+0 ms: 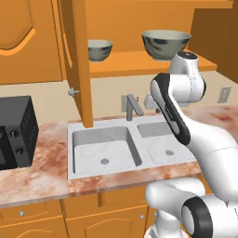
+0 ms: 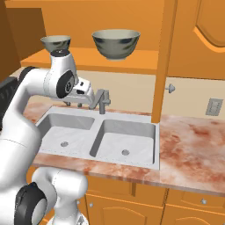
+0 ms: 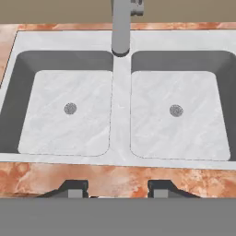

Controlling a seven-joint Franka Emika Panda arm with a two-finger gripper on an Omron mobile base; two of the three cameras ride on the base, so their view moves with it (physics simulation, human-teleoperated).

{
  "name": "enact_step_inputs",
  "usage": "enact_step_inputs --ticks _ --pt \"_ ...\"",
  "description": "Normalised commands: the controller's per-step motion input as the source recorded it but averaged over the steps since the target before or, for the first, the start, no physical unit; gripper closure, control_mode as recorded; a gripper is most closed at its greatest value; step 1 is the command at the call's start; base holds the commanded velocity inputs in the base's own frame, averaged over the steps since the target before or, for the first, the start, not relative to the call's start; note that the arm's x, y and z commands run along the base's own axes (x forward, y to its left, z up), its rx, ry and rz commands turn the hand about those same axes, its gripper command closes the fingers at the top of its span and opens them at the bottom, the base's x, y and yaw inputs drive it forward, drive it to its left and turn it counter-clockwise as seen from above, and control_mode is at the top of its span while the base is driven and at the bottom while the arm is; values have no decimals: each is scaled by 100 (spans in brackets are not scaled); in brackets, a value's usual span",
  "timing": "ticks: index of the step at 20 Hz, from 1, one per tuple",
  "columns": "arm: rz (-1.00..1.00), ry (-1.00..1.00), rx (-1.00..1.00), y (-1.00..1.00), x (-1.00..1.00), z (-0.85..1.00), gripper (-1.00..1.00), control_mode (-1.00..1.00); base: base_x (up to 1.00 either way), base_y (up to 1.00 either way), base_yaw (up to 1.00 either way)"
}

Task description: Take the smaller bowl and place it next to the appetizer plate on the dining counter , and place the larger bowl next to the plate with cooked food.

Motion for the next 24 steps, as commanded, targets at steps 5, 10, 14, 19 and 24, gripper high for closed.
enact_step_inputs --ticks 5,10,14,19,24 --pt "0 -17 -1 -1 -48 16 -100 -100 0 0 0" --pt "-8 -42 26 0 -86 81 -100 -100 0 0 0" --pt "-13 -11 20 -17 -13 98 -100 -100 0 0 0" --pt "-34 -2 12 -23 -2 100 -100 -100 0 0 0" --pt "-41 -3 28 -55 0 65 -100 -100 0 0 0"
